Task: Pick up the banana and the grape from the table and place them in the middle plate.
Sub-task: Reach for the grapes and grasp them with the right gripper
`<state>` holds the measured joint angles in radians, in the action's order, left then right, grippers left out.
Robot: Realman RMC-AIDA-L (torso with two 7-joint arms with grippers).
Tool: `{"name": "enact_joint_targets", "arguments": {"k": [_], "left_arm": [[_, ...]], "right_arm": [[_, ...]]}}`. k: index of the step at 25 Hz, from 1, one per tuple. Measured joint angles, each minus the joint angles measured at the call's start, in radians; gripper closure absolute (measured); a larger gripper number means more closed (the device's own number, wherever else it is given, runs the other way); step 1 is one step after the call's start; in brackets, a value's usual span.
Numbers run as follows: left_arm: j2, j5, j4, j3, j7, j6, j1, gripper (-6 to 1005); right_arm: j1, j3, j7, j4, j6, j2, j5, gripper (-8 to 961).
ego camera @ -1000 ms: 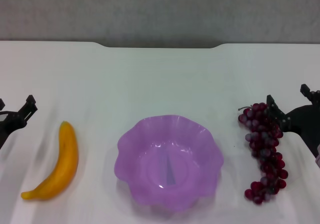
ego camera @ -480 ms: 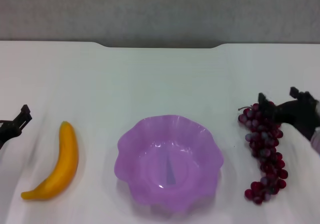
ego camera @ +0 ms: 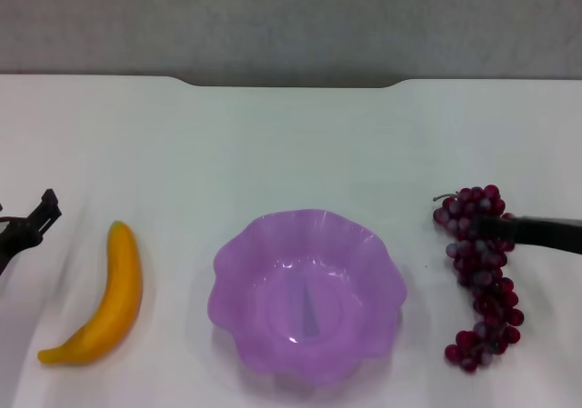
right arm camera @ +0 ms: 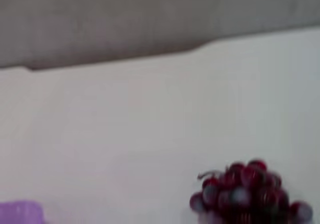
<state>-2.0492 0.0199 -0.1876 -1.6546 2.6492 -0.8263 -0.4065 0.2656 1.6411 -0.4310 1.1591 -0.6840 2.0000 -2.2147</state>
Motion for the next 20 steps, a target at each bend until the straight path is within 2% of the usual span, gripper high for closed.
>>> {"name": "enact_joint_targets", "arguments": {"k": [7, 13, 20], "left_arm": [[-0.001, 0.0, -0.002, -0.001, 0.0, 0.001, -0.001, 108], [0.001, 0.0, -0.003, -0.002, 0.0, 0.011, -0.002, 108], [0.0, 0.0, -0.006, 0.002, 0.0, 0.012, -0.007, 109]], "right_arm": [[0.073, 0.031, -0.004, -0.115, -0.056, 0.0, -0.004, 86], [0.186, 0.028, -0.039, -0.292, -0.034, 0.0, -0.005, 90], [0.247, -0.008, -0.048, -0.394, 0.01, 0.003, 0.002, 94]]}}
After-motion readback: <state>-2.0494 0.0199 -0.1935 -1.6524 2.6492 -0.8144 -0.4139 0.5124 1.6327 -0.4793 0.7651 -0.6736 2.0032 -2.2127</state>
